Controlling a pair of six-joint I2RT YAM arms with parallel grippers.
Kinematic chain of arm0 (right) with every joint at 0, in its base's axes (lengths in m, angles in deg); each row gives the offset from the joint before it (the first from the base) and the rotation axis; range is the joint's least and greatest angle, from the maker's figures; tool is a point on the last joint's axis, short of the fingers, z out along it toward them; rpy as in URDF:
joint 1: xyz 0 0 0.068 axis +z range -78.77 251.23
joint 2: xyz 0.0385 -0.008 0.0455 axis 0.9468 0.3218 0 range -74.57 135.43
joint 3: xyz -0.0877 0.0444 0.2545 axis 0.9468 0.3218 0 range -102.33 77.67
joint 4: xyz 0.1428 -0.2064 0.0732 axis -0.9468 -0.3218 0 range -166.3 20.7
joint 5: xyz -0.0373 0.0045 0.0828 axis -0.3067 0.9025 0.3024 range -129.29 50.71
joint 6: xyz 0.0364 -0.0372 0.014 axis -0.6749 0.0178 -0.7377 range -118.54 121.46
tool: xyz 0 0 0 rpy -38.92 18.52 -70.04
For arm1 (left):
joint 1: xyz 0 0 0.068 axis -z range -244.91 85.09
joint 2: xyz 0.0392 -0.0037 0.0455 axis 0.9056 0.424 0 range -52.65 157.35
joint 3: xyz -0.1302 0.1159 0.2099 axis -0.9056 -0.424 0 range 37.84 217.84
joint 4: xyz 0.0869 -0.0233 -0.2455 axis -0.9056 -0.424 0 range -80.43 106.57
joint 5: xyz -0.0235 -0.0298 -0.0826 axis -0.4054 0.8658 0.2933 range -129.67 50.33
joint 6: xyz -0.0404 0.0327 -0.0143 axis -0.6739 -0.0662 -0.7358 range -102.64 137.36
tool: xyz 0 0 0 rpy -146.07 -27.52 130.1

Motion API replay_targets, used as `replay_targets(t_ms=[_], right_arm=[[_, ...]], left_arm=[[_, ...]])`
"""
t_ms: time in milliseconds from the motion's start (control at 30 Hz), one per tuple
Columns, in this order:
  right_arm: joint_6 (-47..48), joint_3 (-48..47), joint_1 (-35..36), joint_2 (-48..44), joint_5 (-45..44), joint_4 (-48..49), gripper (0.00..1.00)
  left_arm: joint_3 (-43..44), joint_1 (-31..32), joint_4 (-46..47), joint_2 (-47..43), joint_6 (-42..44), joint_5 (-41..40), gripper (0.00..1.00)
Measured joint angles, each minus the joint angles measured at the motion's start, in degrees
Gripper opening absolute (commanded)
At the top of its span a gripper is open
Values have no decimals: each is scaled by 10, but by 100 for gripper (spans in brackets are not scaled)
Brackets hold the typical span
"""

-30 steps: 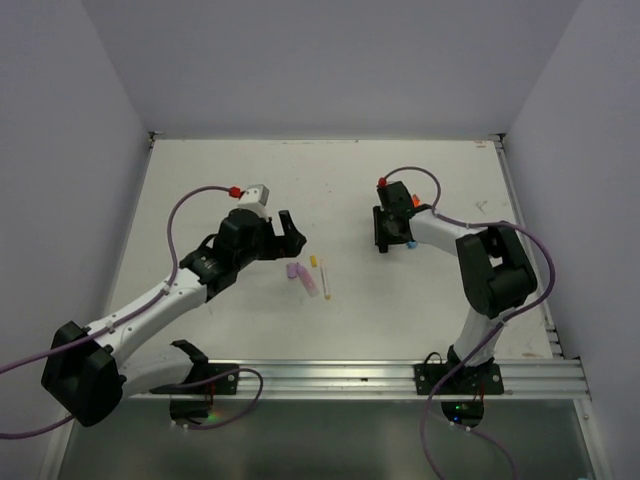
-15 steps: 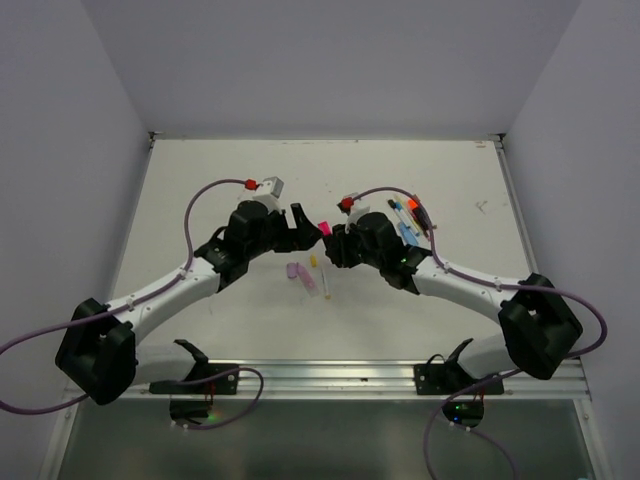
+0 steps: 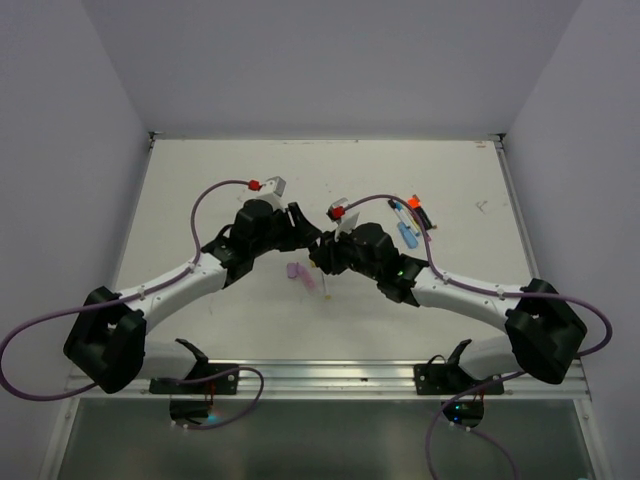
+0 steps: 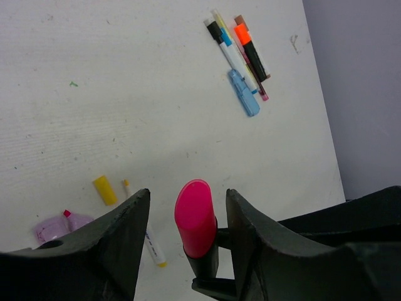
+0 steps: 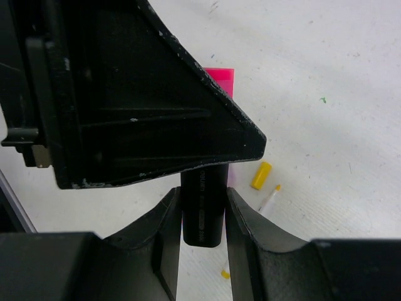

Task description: Open the pen caps

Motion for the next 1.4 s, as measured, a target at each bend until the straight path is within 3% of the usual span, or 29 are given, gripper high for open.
replay_targets(t_ms=[200,300,367,567,667,800,933,967,1067,1200,1400], right_arm=[[2,6,4,0,0,17,0],[3,15,6,-4,0,19,0],[4,19,6,-7,0,19,0],[6,21,6,-10,5,21,0],[6,21,5,-10,10,22,0],[6,23,6,-10,14,28,0],[6,32,5,-15,19,43,30],[6,37,5,-19,21,48,43],[10,43,5,-38,46,46,61],[21,43,2,-64,96,33,75],[37,39,-37,-95,184,-4,81]], left_arm=[[0,0,2,1,-4,-6,46],[1,0,4,1,-3,-12,55],[1,0,5,0,-4,-16,55],[1,0,14,-2,-6,-17,46],[1,0,16,-2,-12,-17,30],[2,2,26,-3,-19,-12,0],[2,3,27,-6,-18,-12,0],[2,3,27,-9,-17,-8,0],[2,4,34,-21,0,2,0],[-2,1,58,-50,28,26,0],[-31,-1,106,-101,77,85,0]])
